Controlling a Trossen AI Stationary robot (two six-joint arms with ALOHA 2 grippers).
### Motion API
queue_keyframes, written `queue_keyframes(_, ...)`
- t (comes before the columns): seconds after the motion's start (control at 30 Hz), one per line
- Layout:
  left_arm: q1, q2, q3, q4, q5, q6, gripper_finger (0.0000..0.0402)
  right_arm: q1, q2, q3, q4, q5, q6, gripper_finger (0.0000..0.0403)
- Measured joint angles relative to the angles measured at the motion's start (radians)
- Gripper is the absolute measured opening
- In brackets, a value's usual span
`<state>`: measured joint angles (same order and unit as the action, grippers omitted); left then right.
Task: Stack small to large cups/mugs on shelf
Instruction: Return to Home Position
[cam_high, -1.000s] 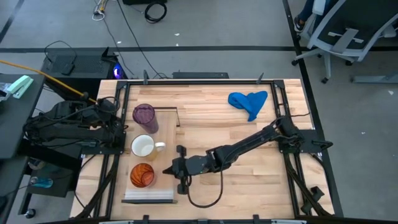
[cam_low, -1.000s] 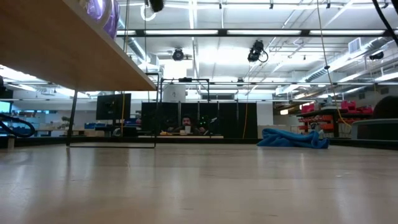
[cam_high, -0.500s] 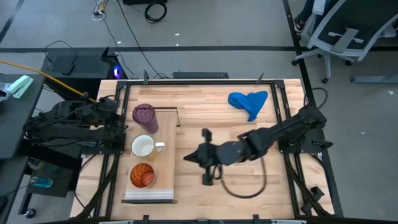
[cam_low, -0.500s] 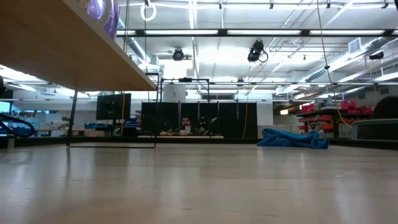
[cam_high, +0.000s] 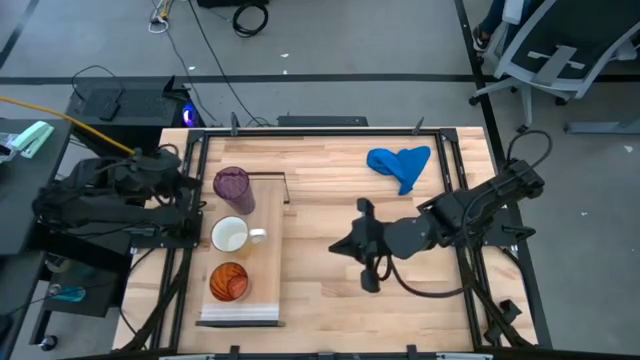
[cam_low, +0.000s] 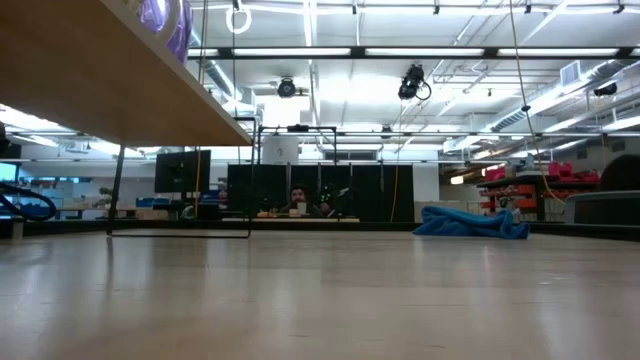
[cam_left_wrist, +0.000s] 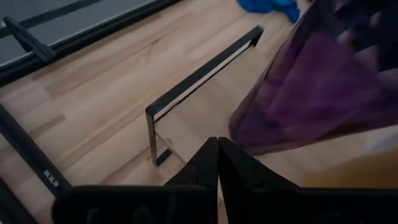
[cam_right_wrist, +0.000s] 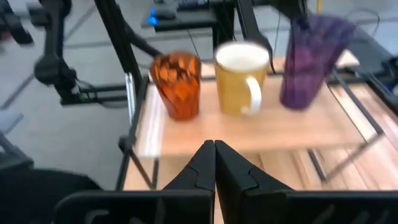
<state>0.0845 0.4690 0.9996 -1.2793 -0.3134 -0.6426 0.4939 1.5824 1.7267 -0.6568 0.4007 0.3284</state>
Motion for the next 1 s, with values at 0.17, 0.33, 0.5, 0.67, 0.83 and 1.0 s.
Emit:
queue_keyframes(0.17,0.000,0.000,0.079,0.003,0.000,0.044,0.0019,0.008,-0.040,0.000,-0.117,0.012,0.104,0.0009)
queue_keyframes(0.33,0.000,0.000,0.143,0.007,0.000,0.048,0.0027,0.007,-0.078,-0.001,-0.157,0.023,0.116,0.0009)
queue_keyframes(0.5,0.000,0.000,0.211,0.003,0.012,0.026,0.0032,0.007,-0.135,-0.001,-0.229,0.024,0.121,0.0009)
queue_keyframes(0.67,0.000,0.000,0.265,0.007,0.015,0.027,0.0027,0.007,-0.196,-0.001,-0.237,0.037,0.142,0.0009)
queue_keyframes(0.83,0.000,0.000,0.283,0.015,-0.004,0.103,0.0021,0.007,-0.243,-0.001,-0.236,0.037,0.093,0.0009)
queue_keyframes(1.0,0.000,0.000,0.283,0.117,-0.059,0.284,0.0026,-0.007,-0.270,-0.001,-0.221,0.057,0.022,0.0009)
